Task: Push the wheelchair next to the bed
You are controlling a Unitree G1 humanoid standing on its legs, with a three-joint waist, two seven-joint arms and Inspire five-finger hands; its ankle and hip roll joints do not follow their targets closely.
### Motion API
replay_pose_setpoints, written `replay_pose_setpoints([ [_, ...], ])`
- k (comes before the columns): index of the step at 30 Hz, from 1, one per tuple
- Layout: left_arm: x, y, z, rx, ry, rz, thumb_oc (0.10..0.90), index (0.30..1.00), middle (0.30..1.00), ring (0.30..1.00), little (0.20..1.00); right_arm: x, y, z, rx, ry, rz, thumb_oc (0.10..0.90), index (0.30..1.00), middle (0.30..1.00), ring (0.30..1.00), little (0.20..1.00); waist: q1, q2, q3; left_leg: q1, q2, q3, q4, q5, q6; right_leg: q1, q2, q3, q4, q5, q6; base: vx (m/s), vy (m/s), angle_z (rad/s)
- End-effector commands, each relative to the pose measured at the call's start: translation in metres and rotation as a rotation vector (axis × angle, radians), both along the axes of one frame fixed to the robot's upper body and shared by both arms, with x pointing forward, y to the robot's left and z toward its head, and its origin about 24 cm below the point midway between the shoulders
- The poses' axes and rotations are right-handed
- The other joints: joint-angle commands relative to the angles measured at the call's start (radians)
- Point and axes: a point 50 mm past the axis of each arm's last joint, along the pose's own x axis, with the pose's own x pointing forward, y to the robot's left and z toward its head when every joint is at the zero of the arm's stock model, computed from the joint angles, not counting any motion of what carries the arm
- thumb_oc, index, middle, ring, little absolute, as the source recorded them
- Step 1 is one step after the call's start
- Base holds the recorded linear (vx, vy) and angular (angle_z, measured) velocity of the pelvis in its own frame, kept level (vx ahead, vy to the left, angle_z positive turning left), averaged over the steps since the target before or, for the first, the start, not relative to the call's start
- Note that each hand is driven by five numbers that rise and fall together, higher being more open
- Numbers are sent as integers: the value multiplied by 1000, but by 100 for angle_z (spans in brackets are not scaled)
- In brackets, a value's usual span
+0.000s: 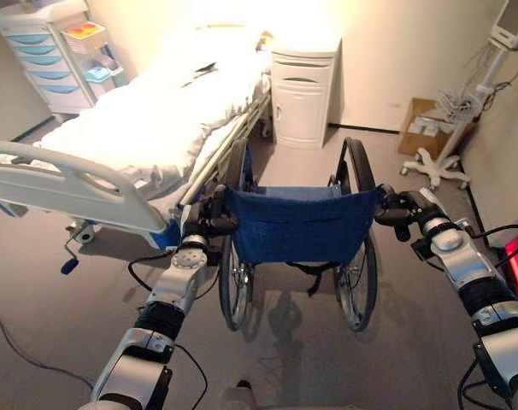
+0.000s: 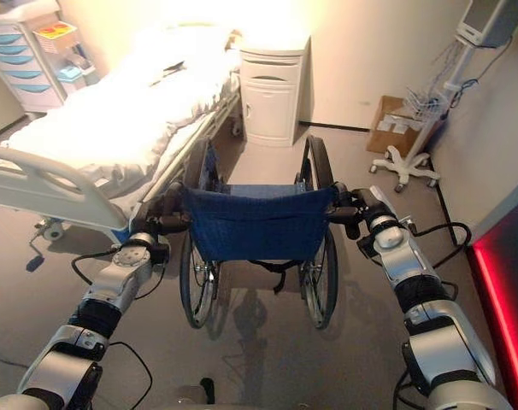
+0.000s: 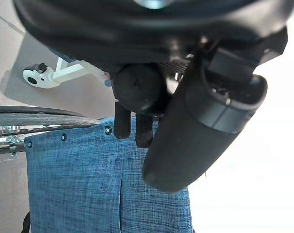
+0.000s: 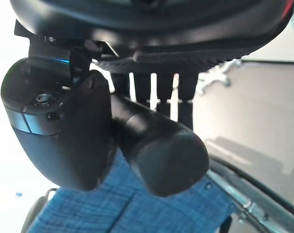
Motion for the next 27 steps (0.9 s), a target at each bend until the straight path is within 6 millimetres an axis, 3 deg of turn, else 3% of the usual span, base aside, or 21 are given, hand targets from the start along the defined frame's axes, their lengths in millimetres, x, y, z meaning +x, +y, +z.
replay_pose_setpoints([
  [1, -21, 2, -45, 133, 204, -121, 400, 300, 300, 300, 300, -2, 13, -4, -167, 43, 196, 400, 300, 300, 300, 300, -37, -40, 29, 82, -6, 3, 357, -115, -3, 30, 66, -32, -242, 236, -43, 176, -106, 17],
  [3, -19, -1, -43, 139, 202, -144, 400, 300, 300, 300, 300, -2, 16, -12, -147, 56, 180, 400, 300, 300, 300, 300, -23, -28, 37, 70, -81, -16, 293, -160, 23, 43, 91, -15, -229, 225, -32, 265, -117, 12],
  [5, -19, -3, -43, 137, 199, -151, 400, 300, 300, 300, 300, -2, 21, -16, -135, 58, 174, 400, 300, 300, 300, 300, -14, -20, 49, 57, -90, 12, 248, -149, 24, 76, 113, -8, -237, 220, -28, 263, -75, 30],
  [7, -21, -13, -45, 125, 193, -155, 400, 300, 300, 300, 300, -4, 34, -27, -132, 61, 186, 400, 300, 300, 300, 300, 20, -3, 68, -71, -113, 35, 140, -66, 12, 160, 148, 18, -280, 207, -21, 327, -24, 16],
  [8, -22, -14, -46, 123, 193, -155, 400, 300, 300, 300, 300, -4, 36, -28, -133, 61, 188, 400, 300, 300, 300, 300, 27, 0, 70, -84, -114, 34, 119, -48, 10, 171, 152, 23, -284, 205, -20, 382, 26, -19],
  [10, -26, -14, -49, 113, 189, -143, 400, 300, 300, 300, 300, -4, 44, -30, -137, 54, 217, 400, 300, 300, 300, 300, 66, 23, 69, -167, -99, 6, -31, 83, -7, 222, 183, 61, -300, 194, -16, 440, 53, -46],
  [11, -26, -12, -48, 112, 188, -136, 400, 300, 300, 300, 300, -3, 46, -28, -140, 50, 228, 400, 300, 300, 300, 300, 72, 26, 67, -174, -96, -3, -46, 96, -7, 228, 187, 64, -296, 188, -16, 331, 63, -57],
  [12, -25, -10, -47, 108, 183, -129, 400, 300, 300, 300, 300, 0, 47, -23, -147, 43, 244, 400, 300, 300, 300, 300, 78, 28, 64, -174, -95, 0, -52, 95, -3, 232, 188, 63, -287, 176, -18, 276, 102, -59],
  [15, -25, -3, -47, 92, 191, -99, 400, 300, 300, 300, 300, 5, 52, -19, -144, 53, 273, 400, 300, 300, 300, 300, 82, 17, 50, -140, -122, 26, -9, 5, 42, 237, 179, 63, -236, 144, -12, 310, 137, -110],
  [17, -27, 3, -48, 109, 203, -84, 400, 300, 300, 300, 300, 4, 54, -20, -127, 63, 283, 400, 300, 300, 300, 300, 86, 2, 32, -96, -145, 50, -20, -63, 73, 256, 158, 53, -159, 112, 14, 408, 119, -85],
  [19, -28, 8, -49, 128, 222, -86, 400, 300, 300, 300, 300, 3, 54, -22, -108, 69, 286, 400, 300, 300, 300, 300, 100, -12, 11, -62, -174, 56, -62, -79, 101, 269, 135, 37, -66, 140, 54, 335, 114, -45],
  [20, -28, 10, -48, 143, 226, -94, 400, 300, 300, 300, 300, 1, 52, -23, -101, 70, 283, 400, 300, 300, 300, 300, 105, -7, -3, -48, -171, 62, -93, -61, 116, 245, 127, 24, -1, 205, 78, 238, 107, -30],
  [23, -27, 12, -47, 168, 234, -107, 400, 300, 300, 300, 300, -6, 46, -28, -78, 77, 265, 400, 300, 300, 300, 300, 90, 1, -12, 3, -182, 34, -116, -82, 143, 122, 64, 28, 212, 307, 128, 248, 84, -8],
  [26, -27, 14, -47, 181, 236, -114, 400, 300, 300, 300, 300, -7, 47, -30, -71, 80, 262, 400, 300, 300, 300, 300, 83, 1, 0, 21, -183, 21, -102, -94, 143, 75, 32, 30, 172, 333, 126, 166, -55, 5],
  [27, -24, 16, -43, 206, 227, -116, 400, 300, 300, 300, 300, -5, 51, -29, -58, 70, 257, 400, 300, 300, 300, 300, 68, 15, 27, 60, -159, 15, -83, -117, 135, 5, -5, 18, 76, 334, 102, 187, -175, -15],
])
